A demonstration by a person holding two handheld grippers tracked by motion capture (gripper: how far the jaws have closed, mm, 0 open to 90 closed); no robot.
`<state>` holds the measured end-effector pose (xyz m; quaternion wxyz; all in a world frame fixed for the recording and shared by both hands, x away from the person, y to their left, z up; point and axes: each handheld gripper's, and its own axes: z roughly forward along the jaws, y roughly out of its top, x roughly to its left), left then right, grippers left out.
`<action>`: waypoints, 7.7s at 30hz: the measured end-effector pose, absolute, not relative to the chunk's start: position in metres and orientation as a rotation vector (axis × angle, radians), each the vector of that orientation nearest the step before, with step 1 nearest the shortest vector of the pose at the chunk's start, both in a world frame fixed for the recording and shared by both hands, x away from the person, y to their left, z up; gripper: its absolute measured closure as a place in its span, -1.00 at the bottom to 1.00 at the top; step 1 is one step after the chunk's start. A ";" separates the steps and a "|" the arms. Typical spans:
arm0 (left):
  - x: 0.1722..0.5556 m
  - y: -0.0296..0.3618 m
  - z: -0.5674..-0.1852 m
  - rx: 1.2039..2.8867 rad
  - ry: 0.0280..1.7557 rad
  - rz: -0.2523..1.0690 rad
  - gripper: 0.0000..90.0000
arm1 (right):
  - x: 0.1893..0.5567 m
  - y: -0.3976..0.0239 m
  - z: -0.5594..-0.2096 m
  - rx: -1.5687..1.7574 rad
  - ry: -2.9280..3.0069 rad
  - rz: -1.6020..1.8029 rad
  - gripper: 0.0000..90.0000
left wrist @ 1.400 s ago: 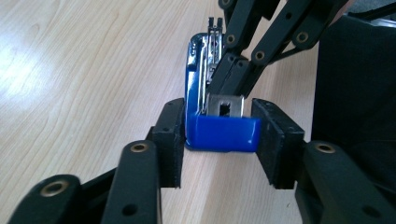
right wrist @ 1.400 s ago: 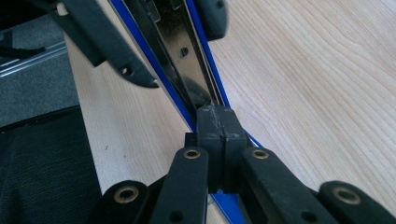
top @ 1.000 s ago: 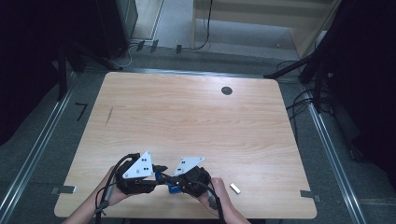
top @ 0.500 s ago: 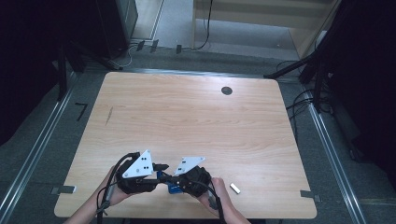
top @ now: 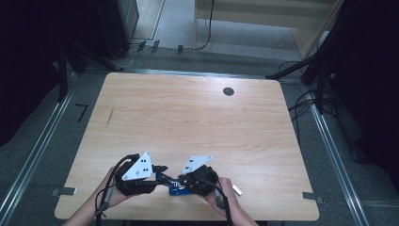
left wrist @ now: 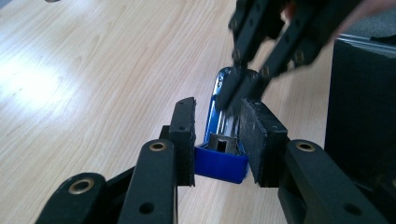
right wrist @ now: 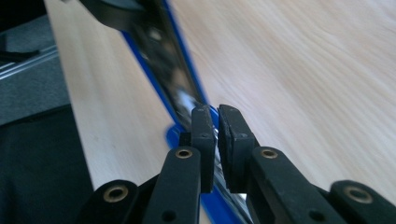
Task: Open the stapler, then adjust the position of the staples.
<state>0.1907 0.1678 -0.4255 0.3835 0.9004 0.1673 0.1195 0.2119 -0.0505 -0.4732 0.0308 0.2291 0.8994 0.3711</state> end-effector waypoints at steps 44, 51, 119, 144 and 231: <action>0.191 0.188 -0.436 2.323 0.487 0.230 0.54 | 0.229 -0.111 -0.493 0.880 2.799 0.975 0.84; 0.193 0.193 -0.441 2.349 0.503 0.210 0.53 | 0.229 -0.111 -0.493 0.882 2.799 0.974 0.84; 0.203 0.195 -0.483 2.442 0.547 0.148 0.64 | 0.230 -0.124 -0.482 1.005 2.757 0.902 -0.24; 0.202 0.193 -0.482 2.452 0.534 0.172 0.64 | 0.213 -0.163 -0.474 1.022 2.665 0.729 -0.73; 0.202 0.189 -0.482 2.456 0.515 0.179 0.64 | 0.217 -0.170 -0.505 1.267 2.703 0.597 0.68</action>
